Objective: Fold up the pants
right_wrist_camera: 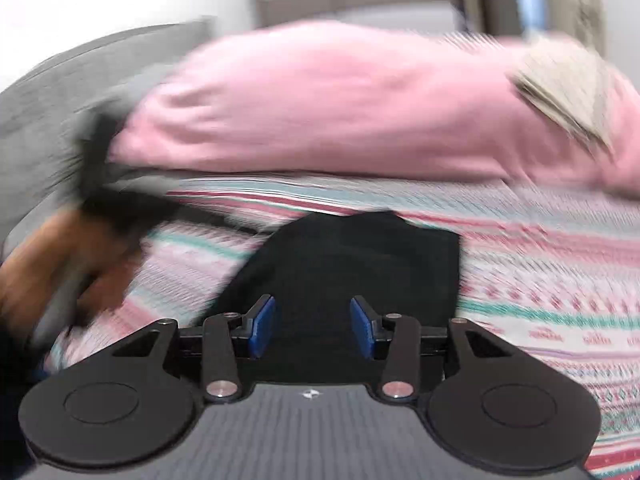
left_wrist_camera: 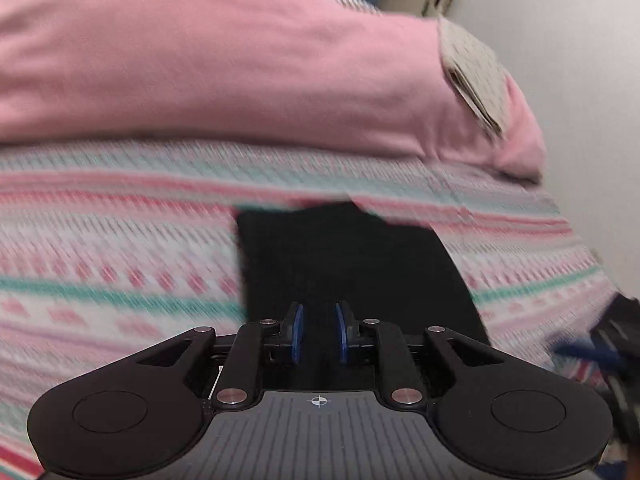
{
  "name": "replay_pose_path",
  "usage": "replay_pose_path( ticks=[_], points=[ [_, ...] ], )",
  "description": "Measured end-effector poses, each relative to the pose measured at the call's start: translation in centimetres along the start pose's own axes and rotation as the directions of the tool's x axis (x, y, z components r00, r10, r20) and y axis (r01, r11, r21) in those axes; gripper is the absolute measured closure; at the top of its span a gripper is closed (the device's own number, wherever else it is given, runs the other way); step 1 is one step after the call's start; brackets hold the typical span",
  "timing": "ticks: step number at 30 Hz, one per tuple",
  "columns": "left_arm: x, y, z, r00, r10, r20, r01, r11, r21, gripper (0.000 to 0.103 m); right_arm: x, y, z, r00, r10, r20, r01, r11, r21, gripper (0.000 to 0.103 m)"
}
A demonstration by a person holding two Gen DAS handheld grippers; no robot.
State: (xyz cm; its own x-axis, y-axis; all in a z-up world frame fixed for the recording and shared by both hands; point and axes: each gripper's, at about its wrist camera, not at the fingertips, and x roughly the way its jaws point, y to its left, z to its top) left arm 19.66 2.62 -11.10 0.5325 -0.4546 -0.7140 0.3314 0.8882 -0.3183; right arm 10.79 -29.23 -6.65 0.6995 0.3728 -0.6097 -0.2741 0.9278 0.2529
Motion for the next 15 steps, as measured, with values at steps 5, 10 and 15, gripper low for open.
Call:
replay_pose_path(
  ticks=[5,10,15],
  points=[
    [2.3,0.9,-1.6,0.999,0.030,-0.046,-0.030,1.000,-0.003,0.086,6.6,-3.9,1.4,0.988,-0.001,-0.152,0.006,1.000,0.031,0.065],
    [2.7,1.7,-2.6,0.997,0.051,-0.052,-0.050,0.999,0.006,0.086,8.6,-3.3,-1.6,0.959,-0.054,-0.279,0.047,0.998,-0.034,0.075],
    [2.7,1.9,-3.4,0.997,0.059,-0.048,-0.058,0.998,0.016,0.085,7.1,-2.5,-3.7,0.952,-0.088,-0.293,0.069,0.995,-0.073,0.076]
  ],
)
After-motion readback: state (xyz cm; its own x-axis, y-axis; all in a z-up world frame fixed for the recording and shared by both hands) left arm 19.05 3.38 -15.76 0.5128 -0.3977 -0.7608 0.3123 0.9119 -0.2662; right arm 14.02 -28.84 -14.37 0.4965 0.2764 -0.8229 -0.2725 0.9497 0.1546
